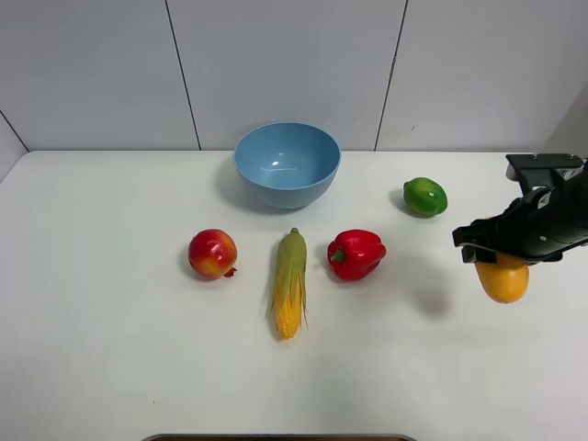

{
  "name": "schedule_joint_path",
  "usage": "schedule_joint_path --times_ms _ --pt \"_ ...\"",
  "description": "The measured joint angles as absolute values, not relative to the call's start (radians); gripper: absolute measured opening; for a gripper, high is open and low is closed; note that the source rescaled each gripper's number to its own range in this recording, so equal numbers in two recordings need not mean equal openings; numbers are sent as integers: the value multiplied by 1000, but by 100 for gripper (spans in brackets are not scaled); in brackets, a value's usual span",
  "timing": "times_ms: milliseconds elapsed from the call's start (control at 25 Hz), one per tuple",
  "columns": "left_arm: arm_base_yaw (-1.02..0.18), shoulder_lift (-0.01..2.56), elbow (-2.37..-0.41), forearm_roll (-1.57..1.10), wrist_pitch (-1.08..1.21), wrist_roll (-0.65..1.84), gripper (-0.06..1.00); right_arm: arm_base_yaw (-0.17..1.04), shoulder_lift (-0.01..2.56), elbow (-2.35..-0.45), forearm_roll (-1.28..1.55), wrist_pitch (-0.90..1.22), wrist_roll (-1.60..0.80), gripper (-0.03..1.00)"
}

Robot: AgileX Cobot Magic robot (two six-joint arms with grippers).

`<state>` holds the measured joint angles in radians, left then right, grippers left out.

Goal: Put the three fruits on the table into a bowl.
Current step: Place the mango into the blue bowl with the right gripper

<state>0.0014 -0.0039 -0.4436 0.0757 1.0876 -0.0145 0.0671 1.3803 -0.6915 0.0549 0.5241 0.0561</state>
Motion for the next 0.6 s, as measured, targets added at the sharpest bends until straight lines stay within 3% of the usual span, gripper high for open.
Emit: schedule_joint_path --times_ms 280,600 --pt "1 -4 -444 76 1088 -15 0 177 1252 -813 55 553 27 58" --pt "1 -4 -444 76 1088 -15 0 306 1330 -1041 55 496 20 58"
